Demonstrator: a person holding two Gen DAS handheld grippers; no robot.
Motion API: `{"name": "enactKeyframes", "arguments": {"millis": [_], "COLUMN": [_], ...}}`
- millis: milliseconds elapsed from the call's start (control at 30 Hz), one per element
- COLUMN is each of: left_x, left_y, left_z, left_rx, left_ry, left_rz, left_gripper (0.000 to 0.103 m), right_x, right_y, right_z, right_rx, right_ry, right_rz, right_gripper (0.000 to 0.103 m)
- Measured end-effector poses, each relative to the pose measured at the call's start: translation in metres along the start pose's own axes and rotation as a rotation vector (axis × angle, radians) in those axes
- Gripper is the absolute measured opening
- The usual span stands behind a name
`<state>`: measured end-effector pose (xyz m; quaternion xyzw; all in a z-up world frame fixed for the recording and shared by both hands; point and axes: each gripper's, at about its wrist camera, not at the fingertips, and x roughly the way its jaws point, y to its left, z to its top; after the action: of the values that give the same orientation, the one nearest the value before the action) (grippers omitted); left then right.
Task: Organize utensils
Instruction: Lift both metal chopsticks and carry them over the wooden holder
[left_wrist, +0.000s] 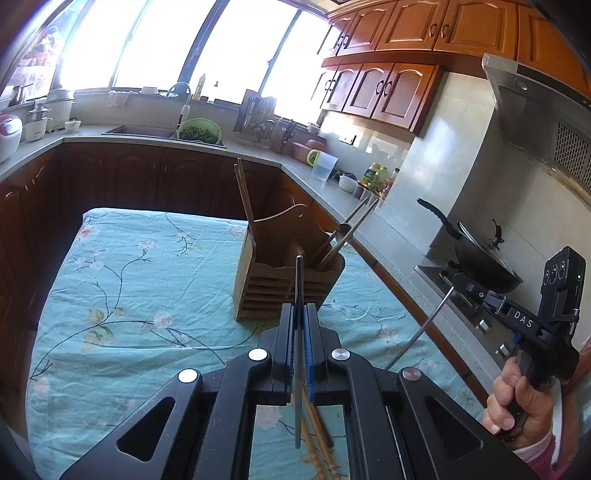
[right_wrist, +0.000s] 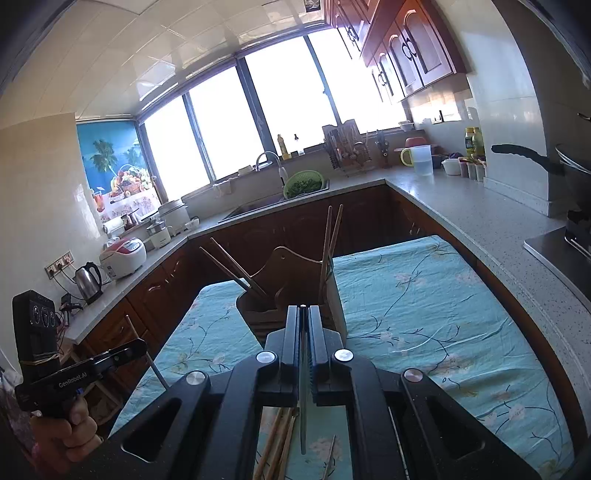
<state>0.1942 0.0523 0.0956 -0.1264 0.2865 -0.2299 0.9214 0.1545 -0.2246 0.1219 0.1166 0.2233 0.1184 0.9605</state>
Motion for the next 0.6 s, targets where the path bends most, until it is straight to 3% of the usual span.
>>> {"name": "enactKeyframes", "arguments": {"millis": [600], "left_x": [0.006], "left_y": [0.012], "left_z": [0.012], "left_rx": [-0.028], "left_ry": [-0.048], "left_rz": [0.014], "left_gripper": [0.003], "right_x": [0.005], "right_y": [-0.002], "right_z": [0.007], "right_rx": [0.006], "right_ry": [-0.015], "right_rz": [0.003], "right_gripper": [0.004]}}
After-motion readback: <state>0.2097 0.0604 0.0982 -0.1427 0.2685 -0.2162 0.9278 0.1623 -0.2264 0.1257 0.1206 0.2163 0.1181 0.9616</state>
